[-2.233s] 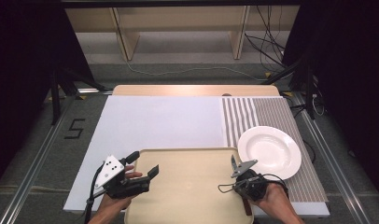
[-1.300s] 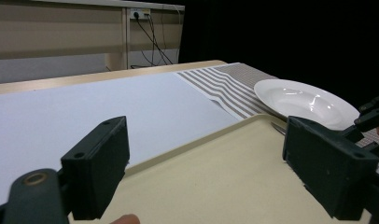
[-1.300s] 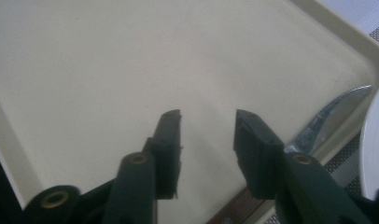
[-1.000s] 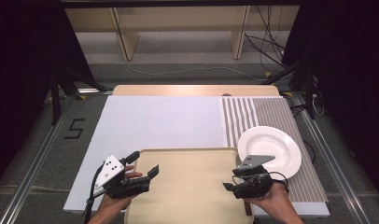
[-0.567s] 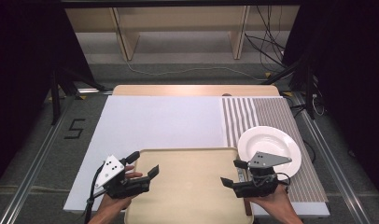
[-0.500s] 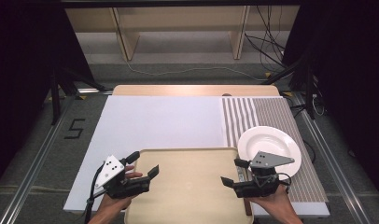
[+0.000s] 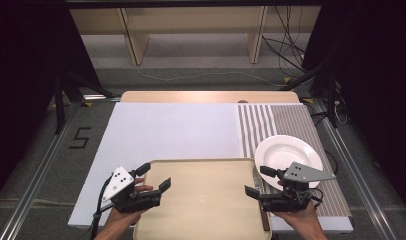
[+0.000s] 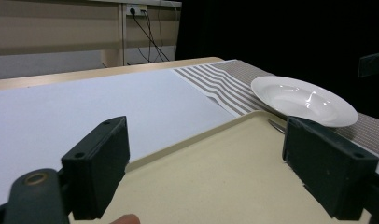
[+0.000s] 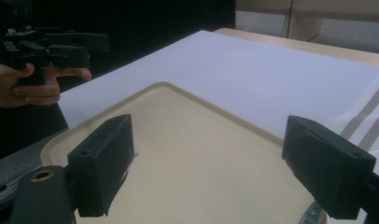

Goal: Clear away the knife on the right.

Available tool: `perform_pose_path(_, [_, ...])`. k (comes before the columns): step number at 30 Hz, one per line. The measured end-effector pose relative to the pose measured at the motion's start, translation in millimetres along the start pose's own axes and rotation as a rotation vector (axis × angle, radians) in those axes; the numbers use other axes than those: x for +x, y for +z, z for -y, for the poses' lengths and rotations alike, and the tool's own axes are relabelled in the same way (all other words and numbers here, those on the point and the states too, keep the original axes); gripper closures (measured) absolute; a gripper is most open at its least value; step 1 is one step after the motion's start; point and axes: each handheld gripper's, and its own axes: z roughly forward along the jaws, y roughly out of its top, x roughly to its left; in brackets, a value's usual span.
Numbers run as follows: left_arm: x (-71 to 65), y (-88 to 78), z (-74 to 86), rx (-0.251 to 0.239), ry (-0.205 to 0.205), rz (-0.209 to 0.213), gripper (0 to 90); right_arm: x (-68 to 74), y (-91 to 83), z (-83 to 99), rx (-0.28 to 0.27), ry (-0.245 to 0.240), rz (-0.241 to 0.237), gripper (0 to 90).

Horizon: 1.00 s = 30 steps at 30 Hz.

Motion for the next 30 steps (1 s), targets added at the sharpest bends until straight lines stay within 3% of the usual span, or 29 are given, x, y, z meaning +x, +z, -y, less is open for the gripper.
perform_pose_path(7, [-0.1,0.2,0.5,0.005,-0.004,0.006,14.5,-1.1,-13.5,6.5,-0.042,0.020,0.028,16.5])
perform_pose_path(16, [-0.6,0.8,1.1,0.007,0.002,0.014,14.6,0.8,-22.2,9.2,-0.096,0.001,0.056,16.5])
perform_pose_path(30, [-1.2,0.5,0.6,-0.008,0.007,0.013,14.6,-2.9,-20.9,8.6,-0.096,-0.013,0.083,16.3])
